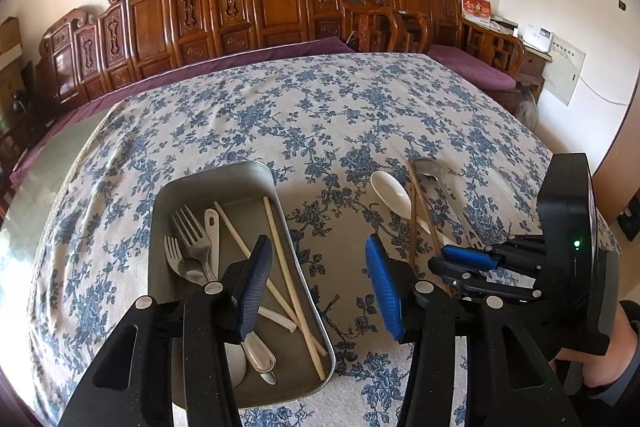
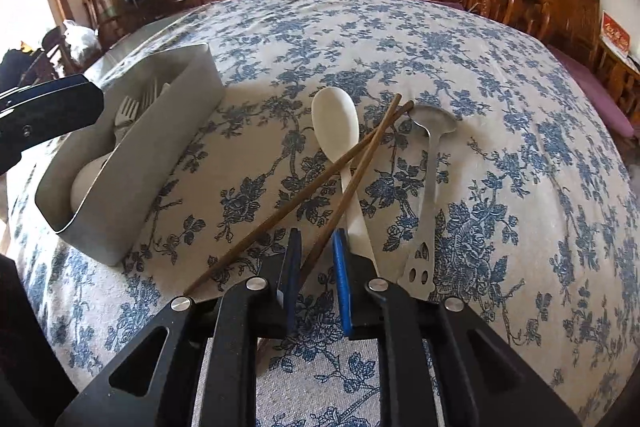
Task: Organize utensils
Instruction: 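Reach into the pile and grasp a wooden chopstick with the right tool, then grasp another wooden chopstick with the left tool while the right tool holds its chopstick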
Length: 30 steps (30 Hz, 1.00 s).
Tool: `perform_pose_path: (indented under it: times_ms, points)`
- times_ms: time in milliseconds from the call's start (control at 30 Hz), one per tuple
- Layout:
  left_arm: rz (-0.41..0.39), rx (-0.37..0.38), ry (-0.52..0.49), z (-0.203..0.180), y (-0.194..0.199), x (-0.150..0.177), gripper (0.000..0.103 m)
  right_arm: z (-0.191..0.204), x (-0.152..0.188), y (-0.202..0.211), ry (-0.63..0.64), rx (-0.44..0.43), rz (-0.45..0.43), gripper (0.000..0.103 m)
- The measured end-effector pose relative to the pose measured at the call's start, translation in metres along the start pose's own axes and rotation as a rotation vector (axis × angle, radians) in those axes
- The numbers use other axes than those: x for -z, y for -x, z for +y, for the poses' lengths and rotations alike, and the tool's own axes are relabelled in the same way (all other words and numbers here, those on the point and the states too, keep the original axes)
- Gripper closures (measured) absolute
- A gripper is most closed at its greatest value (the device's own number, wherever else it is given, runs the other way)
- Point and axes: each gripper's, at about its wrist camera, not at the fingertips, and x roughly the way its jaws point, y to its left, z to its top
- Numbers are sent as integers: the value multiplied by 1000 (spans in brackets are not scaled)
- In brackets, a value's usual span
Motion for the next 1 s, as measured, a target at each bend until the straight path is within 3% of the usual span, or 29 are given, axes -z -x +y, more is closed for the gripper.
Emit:
perform_pose_path:
  times_ms: [200,667,1000]
  points:
    - [-4,2,-12,-5,1,3,57,-12,3,6,-33,20,17,97]
    - [36,51,-75,-44,-10,9,58,-66,-2,50,-152,-46,-116,97]
    - [118,67,-128,-69,-50,4,77,-76,-7,52,-153,-46,-139,97]
